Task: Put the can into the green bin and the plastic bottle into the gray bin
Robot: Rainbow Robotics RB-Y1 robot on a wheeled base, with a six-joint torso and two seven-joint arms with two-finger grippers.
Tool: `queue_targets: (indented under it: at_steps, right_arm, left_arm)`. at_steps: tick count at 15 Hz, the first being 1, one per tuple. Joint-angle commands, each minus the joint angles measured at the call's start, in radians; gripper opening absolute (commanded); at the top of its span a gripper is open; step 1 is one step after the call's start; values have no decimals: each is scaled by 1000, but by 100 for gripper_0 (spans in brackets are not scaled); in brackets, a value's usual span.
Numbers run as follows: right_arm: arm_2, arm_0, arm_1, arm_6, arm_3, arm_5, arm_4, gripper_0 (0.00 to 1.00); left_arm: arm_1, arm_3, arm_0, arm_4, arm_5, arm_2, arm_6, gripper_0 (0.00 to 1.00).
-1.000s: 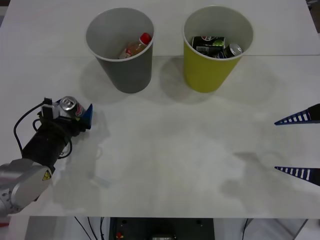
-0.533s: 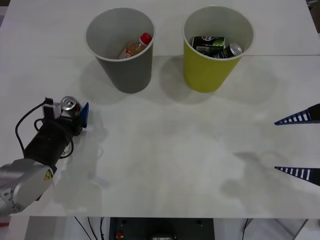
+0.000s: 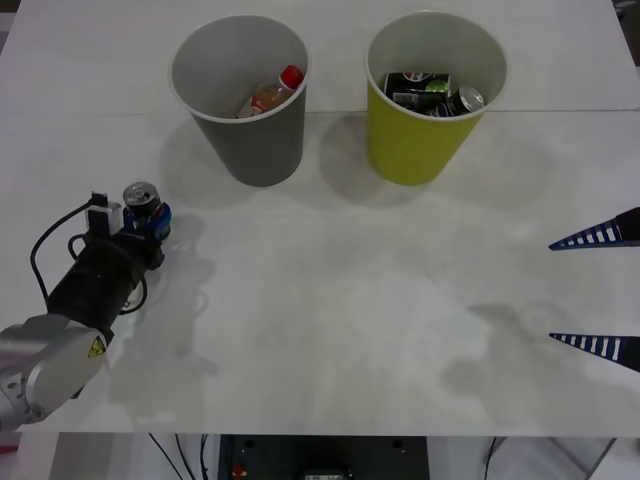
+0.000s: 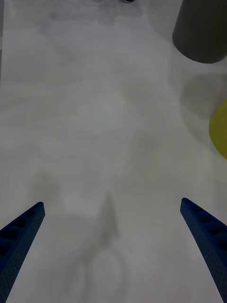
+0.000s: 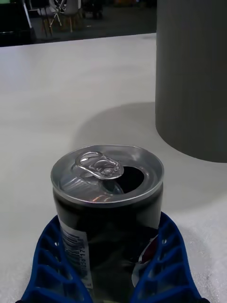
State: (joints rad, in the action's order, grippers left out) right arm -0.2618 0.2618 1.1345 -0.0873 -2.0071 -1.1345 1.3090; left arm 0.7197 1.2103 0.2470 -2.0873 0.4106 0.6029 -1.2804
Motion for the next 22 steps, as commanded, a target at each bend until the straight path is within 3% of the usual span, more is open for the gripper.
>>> queue_targets:
  at_steps: [1,9,12,15,18,22]
  right_arm:
    - [0,0,0,0,0,0,0,100]
    - [0,0,0,0,0,0,0,100]
    - [0,0,0,0,0,0,0,100]
    - [0,0,0,0,0,0,0,100]
    - [0,0,0,0,0,0,0,100]
    - [0,0,0,0,0,0,0,100]
  left_arm:
    - [34,37,-2,-7,-41,-2,10,0]
    - [242,333,-51,0,-375,-45,41,0]
    - [261,535,-163,3,-697,-272,118,0]
    - [261,690,-206,10,-1000,-433,141,0]
    - [261,742,-172,33,-1213,-503,167,0]
    - [261,749,-86,65,-1448,-560,292,0]
